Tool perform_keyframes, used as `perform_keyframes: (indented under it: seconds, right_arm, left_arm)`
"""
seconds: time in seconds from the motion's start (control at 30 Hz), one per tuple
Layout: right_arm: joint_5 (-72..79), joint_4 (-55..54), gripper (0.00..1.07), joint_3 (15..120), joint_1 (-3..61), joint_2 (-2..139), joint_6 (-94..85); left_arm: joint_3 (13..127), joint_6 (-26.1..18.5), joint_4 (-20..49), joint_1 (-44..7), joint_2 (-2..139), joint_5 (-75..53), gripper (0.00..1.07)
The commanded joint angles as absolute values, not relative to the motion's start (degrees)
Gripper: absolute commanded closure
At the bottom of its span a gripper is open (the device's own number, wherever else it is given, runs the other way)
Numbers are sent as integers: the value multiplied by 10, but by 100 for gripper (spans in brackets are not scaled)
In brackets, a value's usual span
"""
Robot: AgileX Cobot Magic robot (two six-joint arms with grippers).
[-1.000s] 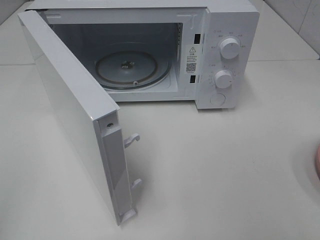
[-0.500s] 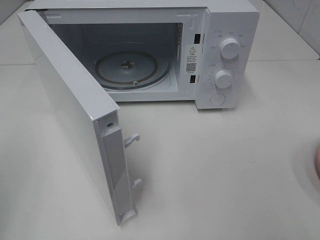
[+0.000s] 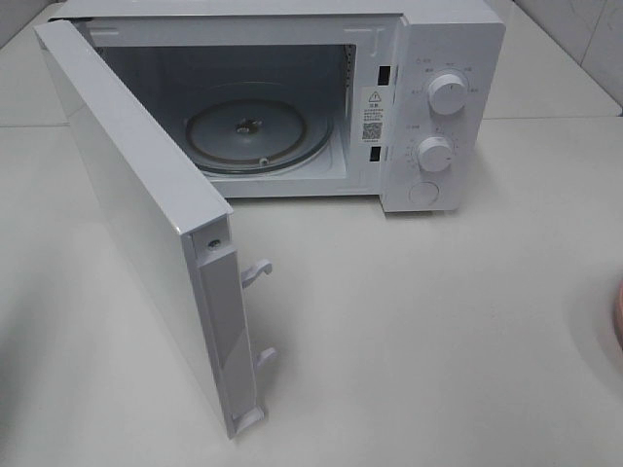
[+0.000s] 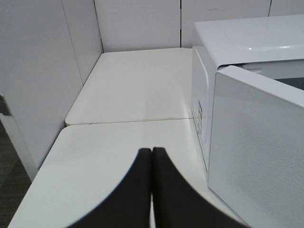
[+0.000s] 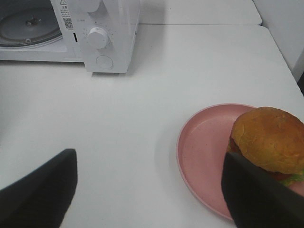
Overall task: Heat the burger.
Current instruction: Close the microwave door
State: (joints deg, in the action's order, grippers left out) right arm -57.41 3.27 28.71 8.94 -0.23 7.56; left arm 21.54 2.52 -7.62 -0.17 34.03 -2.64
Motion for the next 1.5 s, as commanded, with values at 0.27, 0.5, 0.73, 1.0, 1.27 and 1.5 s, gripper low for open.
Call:
perform_keyframes:
  seconds: [0.27,0.5,0.73,1.0,1.27,1.5]
  right_arm:
    - [-575,34,31,286,87,-19,80]
    - [-575,34,31,286,87,-19,80]
    - [-575,34,31,286,87,-19,80]
    - [-575,34,31,286,87,-19,80]
    - [-575,34,31,286,87,-19,80]
    - [-575,34,31,286,87,-19,80]
  left_arm:
    - [123,30,-75,-1,465,274,107]
    - [111,31,-106,-1,611,435,107]
    - [116,85,-148,-1,727,532,107]
    - [148,95,-253,-1,809,572,107]
    - [212,151,-350,-23,886,571,107]
    - [262,147,-344,-66,927,562,107]
